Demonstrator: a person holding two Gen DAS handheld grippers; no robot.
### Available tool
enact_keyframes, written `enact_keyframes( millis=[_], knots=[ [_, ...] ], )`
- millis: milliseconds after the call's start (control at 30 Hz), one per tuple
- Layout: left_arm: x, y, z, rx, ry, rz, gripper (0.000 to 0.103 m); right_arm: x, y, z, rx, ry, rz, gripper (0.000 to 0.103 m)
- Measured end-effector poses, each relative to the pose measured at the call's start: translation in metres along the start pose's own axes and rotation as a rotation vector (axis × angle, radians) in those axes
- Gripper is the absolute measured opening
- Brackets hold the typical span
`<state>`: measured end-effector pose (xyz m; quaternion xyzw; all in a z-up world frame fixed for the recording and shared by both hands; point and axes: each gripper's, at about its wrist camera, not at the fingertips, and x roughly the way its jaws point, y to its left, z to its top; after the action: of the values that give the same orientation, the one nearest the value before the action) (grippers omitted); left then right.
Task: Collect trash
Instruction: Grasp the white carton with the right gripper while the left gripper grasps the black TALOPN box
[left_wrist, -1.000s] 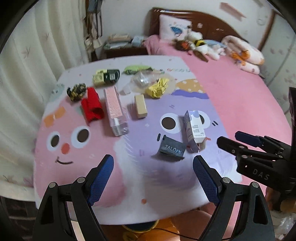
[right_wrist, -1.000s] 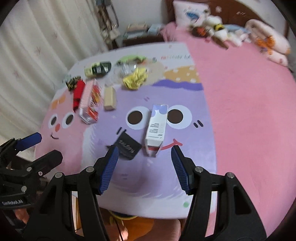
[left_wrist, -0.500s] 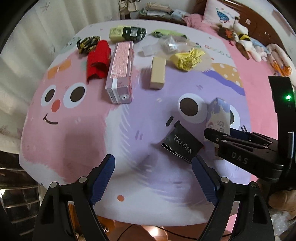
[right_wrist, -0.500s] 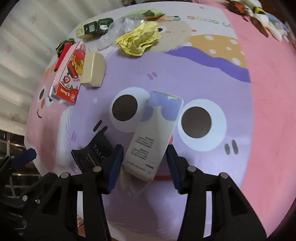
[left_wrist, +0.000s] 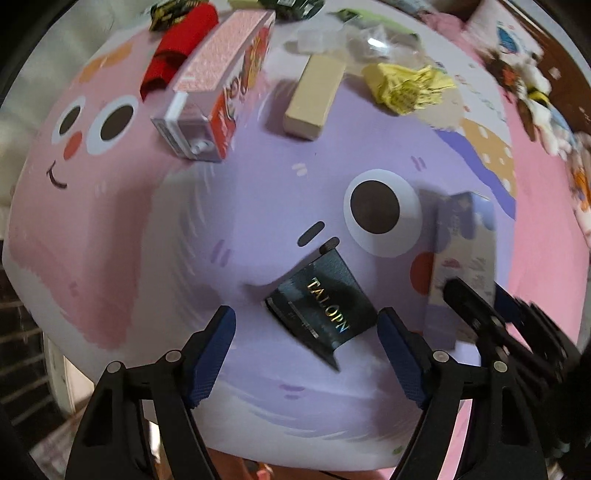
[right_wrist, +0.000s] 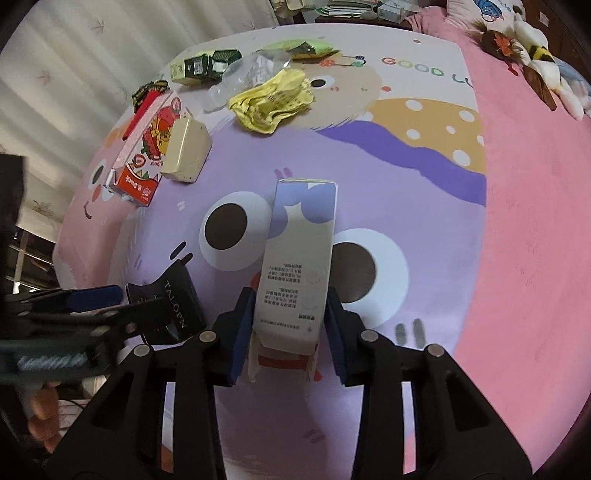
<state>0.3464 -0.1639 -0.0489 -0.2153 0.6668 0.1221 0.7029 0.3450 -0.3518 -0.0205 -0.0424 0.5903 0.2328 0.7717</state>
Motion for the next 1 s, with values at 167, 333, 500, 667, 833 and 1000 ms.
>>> enact_keyframes(
  millis=[167,333,500,667,833,1000],
  knots=[
    [0.018,-0.020,0.007,-0.065,0.050,0.066,0.081,-0.003,-0.011,-0.002,0.011,-0.006,0.029,0.033],
    [0.031,-0.045,0.009,-0.073,0.090,0.161,0.077,-0.001,-0.016,-0.005,0.028,0.000,0.056,0.033],
    [0.030,-0.061,0.009,-0.055,0.071,0.166,0.069,0.000,-0.021,-0.013,0.039,0.006,0.071,0.033],
    [0.022,-0.071,0.004,0.008,0.071,0.116,0.046,-0.003,-0.023,-0.018,0.044,0.013,0.074,0.033],
    [0.015,-0.071,-0.008,0.067,0.063,0.071,0.044,-0.004,-0.019,-0.019,0.049,0.014,0.070,0.033],
    [0.000,-0.048,-0.019,0.101,0.046,-0.017,0.043,-0.012,-0.004,-0.022,0.045,0.004,0.066,0.033]
  ],
)
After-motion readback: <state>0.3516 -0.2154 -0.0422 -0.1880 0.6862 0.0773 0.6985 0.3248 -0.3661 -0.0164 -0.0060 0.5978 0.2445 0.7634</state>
